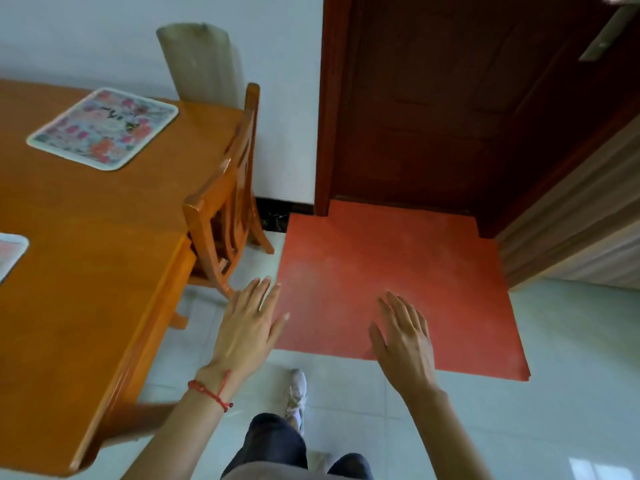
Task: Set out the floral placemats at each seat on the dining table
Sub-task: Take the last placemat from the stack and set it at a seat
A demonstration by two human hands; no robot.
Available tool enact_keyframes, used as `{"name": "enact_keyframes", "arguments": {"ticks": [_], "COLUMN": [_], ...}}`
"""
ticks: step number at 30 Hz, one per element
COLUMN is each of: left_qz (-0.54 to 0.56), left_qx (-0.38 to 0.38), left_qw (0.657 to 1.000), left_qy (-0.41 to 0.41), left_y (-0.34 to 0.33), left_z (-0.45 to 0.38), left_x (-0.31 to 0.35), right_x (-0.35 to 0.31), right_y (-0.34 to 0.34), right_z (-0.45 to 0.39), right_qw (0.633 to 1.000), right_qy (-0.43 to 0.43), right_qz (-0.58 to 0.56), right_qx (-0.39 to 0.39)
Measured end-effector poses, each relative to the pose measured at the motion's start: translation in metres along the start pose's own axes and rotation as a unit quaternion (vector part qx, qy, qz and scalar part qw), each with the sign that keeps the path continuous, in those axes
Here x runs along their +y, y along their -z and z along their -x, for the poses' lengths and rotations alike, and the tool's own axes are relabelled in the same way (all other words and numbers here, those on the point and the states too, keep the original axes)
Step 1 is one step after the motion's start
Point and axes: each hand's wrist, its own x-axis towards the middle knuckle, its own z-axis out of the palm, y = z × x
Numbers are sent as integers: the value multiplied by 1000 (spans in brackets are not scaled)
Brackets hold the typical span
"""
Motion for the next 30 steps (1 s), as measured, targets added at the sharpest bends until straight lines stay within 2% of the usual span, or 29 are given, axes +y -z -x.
{"name": "enact_keyframes", "arguments": {"ticks": [12, 21, 30], "left_qz": [-5, -13, -2], "left_qx": [43, 53, 82], "left_qw": [999, 997, 985], "left_qy": [16, 54, 152], "left_y": [36, 53, 72], "left_z": [-130, -209, -292], "left_x": [-51, -59, -52], "right_x": [-13, 12, 24], "right_y": [-49, -67, -100], "right_z": [-159, -262, -378], "right_qw": [999, 998, 985], "right_qy": [37, 57, 168], "right_qz": [-1, -5, -42], "right_qx": [-2, -1, 17]}}
